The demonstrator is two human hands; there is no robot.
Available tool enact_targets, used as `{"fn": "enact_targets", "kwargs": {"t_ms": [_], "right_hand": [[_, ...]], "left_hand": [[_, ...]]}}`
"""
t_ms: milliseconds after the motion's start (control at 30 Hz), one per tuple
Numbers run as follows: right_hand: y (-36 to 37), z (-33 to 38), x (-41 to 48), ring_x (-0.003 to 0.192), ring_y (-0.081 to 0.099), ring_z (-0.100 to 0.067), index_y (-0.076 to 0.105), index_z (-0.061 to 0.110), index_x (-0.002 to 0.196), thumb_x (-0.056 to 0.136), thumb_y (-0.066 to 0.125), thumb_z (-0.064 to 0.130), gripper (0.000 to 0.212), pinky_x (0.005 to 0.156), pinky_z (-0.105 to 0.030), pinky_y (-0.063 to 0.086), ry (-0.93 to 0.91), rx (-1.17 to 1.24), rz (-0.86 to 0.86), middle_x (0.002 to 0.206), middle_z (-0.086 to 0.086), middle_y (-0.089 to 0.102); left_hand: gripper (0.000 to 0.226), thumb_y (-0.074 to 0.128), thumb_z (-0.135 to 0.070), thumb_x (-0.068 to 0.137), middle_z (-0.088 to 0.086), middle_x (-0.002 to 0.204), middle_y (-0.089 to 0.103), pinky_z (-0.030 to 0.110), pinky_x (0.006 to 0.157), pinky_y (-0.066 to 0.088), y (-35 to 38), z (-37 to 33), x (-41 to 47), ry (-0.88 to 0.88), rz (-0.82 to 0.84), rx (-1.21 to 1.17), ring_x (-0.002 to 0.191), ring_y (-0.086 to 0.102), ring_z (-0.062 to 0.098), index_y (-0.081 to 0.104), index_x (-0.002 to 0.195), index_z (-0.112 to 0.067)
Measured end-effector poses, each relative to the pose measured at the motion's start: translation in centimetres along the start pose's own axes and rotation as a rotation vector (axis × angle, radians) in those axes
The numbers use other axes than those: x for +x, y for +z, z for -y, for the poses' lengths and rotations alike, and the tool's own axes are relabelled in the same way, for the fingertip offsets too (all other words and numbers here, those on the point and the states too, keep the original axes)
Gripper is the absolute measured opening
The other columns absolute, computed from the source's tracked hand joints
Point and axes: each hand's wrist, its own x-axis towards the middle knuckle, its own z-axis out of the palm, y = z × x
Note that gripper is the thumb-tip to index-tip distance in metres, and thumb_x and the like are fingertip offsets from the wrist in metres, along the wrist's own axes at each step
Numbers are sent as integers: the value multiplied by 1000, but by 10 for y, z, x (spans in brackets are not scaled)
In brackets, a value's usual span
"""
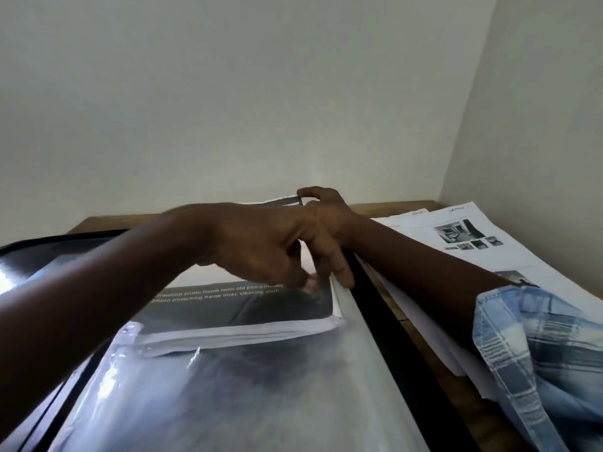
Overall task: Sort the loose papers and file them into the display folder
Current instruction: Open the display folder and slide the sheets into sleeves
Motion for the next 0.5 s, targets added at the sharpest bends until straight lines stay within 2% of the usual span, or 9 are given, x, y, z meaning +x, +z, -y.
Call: {"fn": "enact_targets", "kwargs": {"t_ms": [67, 133, 200, 267, 300, 333, 400, 500], "right_hand": [[3, -2, 3, 94, 62, -23, 68, 16, 119, 89, 68, 0, 34, 82, -30, 50, -2, 15, -20, 118, -16, 68], [4, -4, 6, 97, 63, -23, 68, 20, 110, 88, 71, 3, 28, 81, -29, 51, 17, 42, -6, 122, -16, 67], [3, -4, 8, 97, 62, -22, 66, 20, 108, 89, 72, 6, 24, 79, -28, 49, 27, 43, 12, 118, -14, 66], [3, -3, 9, 100, 62, -23, 67, 18, 109, 89, 73, 8, 23, 82, -29, 50, 26, 54, 16, 115, -12, 66], [3, -3, 10, 104, 64, -24, 68, 17, 111, 88, 73, 8, 25, 86, -30, 52, 28, 62, 15, 117, -12, 67], [4, -3, 10, 108, 65, -25, 69, 15, 114, 87, 74, 9, 27, 93, -32, 54, 34, 65, 11, 120, -12, 68], [5, -3, 10, 113, 65, -27, 67, 12, 122, 86, 75, 10, 37, 102, -37, 53, 54, 76, 11, 124, -12, 67], [5, -3, 10, 117, 63, -28, 56, 10, 138, 87, 76, 11, 55, 105, -41, 52, 71, 127, 15, 133, -13, 61]], "left_hand": [[27, 80, -28, 90, -5, 104, 72, 40, 78, 59, 2, -1, -1, -18, 56, 76, 78, 66, 13, 77, 110, -46], [11, 79, -25, 92, -2, 100, 73, 23, 73, 53, 10, -2, 5, 49, 16, 17, 86, 65, 18, 81, 101, -31], [5, 78, -18, 93, -2, 100, 73, 11, 67, 45, 17, 1, 13, 115, -49, -23, 87, 66, 17, 81, 93, -22], [10, 77, -20, 92, -3, 110, 74, 13, 68, 47, 17, 5, 17, 96, -8, -44, 89, 69, 15, 79, 95, -30], [19, 76, -21, 91, -6, 117, 73, 16, 70, 50, 15, 6, 18, 58, 68, -25, 90, 70, 12, 78, 98, -38], [31, 73, -20, 87, -10, 121, 72, 20, 72, 52, 13, 8, 17, 29, 138, 1, 90, 70, 12, 76, 103, -46], [41, 73, -12, 87, -18, 115, 72, 18, 71, 51, 13, 8, 11, 10, 122, 28, 76, 68, 9, 75, 109, -46], [16, 82, -23, 89, -18, 95, 74, 16, 64, 42, 17, 4, 7, 87, -12, 76, 64, 60, 6, 80, 101, -33]]}}
